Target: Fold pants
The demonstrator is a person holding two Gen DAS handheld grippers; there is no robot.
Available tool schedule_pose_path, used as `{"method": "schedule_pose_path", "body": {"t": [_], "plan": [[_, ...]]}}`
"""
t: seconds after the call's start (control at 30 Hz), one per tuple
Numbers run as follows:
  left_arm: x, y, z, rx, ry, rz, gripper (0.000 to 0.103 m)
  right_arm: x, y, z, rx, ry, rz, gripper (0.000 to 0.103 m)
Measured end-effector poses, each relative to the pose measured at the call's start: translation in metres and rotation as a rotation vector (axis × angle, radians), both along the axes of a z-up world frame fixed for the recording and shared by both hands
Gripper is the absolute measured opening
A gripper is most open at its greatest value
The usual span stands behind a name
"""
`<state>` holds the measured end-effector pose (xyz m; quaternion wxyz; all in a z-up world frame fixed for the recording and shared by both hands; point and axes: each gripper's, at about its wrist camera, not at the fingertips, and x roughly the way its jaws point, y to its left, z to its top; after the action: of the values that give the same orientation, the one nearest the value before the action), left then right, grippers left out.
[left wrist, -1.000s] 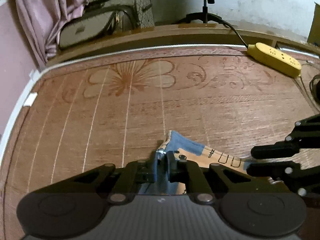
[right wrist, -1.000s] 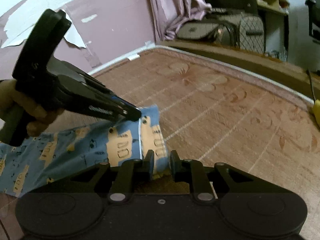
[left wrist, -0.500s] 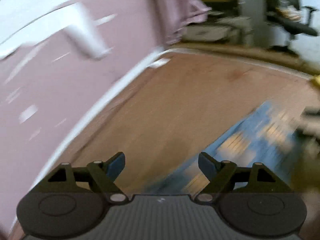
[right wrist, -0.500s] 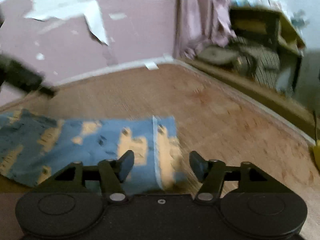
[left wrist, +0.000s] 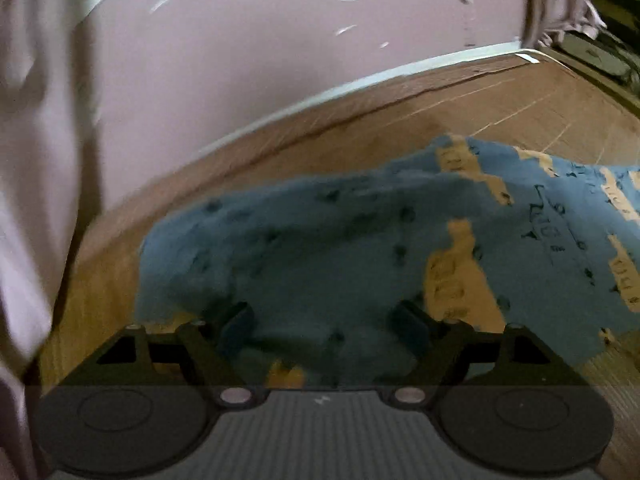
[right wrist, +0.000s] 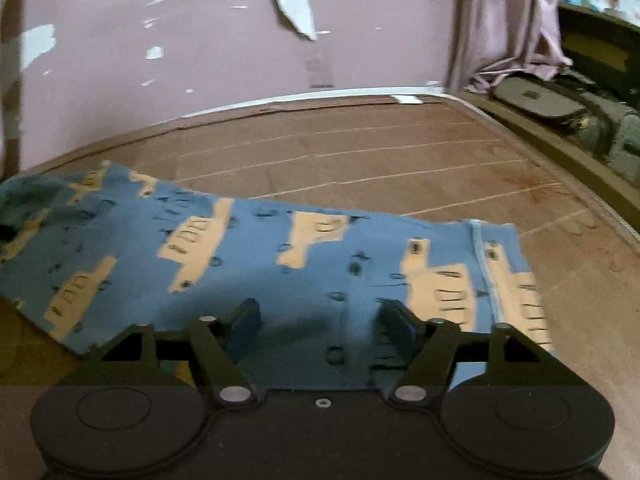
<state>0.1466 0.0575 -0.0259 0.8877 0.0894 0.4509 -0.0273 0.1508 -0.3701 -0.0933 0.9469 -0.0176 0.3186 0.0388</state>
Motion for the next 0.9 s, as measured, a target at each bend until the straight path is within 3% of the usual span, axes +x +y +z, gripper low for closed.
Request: {"method": "schedule_pose_path", "body": {"t": [0.13,0.2,0.27,0.33,0.37,0.43,0.5,0.53,0.57,0.6,0.67,0.77,0.83,0.87,0.9], "plan": [[0.001,0.01,0.032,-0.092,-0.076,-0.005,0.08,-0.004,0.0,0.007,0.023,-0.137,0.026,0.08],[0.024,0.002,0.047,-0.118,-0.129,-0.066,0.083,0.001,0.008,0.008,0.018,-0.179,0.073,0.082],[0.057,-0.022,0.053,-0.093,-0.158,-0.18,0.084,0.006,0.012,0.007,0.041,-0.177,0.118,0.082],[0.089,-0.047,0.048,-0.052,-0.128,-0.309,0.085,0.013,0.011,0.003,0.038,-0.158,0.131,0.082],[0.109,-0.063,0.04,-0.016,-0.075,-0.386,0.085,0.014,0.009,0.001,0.033,-0.156,0.123,0.082],[0.13,-0.078,0.027,0.032,0.002,-0.459,0.079,0.017,-0.001,-0.002,0.059,-0.132,0.098,0.082],[0.151,-0.092,0.014,0.04,0.111,-0.485,0.049,0.014,-0.01,-0.002,0.086,-0.135,0.072,0.082],[0.158,-0.094,0.01,0.014,0.16,-0.488,0.046,0.014,-0.014,-0.002,0.089,-0.135,0.067,0.082],[0.161,-0.094,0.011,-0.026,0.148,-0.483,0.034,0.014,-0.017,-0.001,0.087,-0.134,0.066,0.082],[0.163,-0.095,0.011,-0.043,0.148,-0.48,0.011,0.012,-0.02,-0.001,0.084,-0.137,0.061,0.082],[0.162,-0.099,0.013,-0.021,0.122,-0.459,0.011,0.012,-0.026,0.001,0.103,-0.137,0.049,0.082],[0.152,-0.108,0.008,0.111,0.03,-0.417,0.012,0.012,-0.032,0.003,0.102,-0.12,0.011,0.082],[0.154,-0.109,0.004,0.147,0.001,-0.374,0.021,0.013,-0.036,0.0,0.084,-0.089,-0.005,0.082],[0.153,-0.11,0.005,0.156,-0.011,-0.345,0.033,0.014,-0.038,-0.002,0.077,-0.066,-0.018,0.082],[0.153,-0.112,0.005,0.179,-0.02,-0.316,0.053,0.014,-0.041,-0.003,0.08,-0.055,-0.027,0.082]]}}
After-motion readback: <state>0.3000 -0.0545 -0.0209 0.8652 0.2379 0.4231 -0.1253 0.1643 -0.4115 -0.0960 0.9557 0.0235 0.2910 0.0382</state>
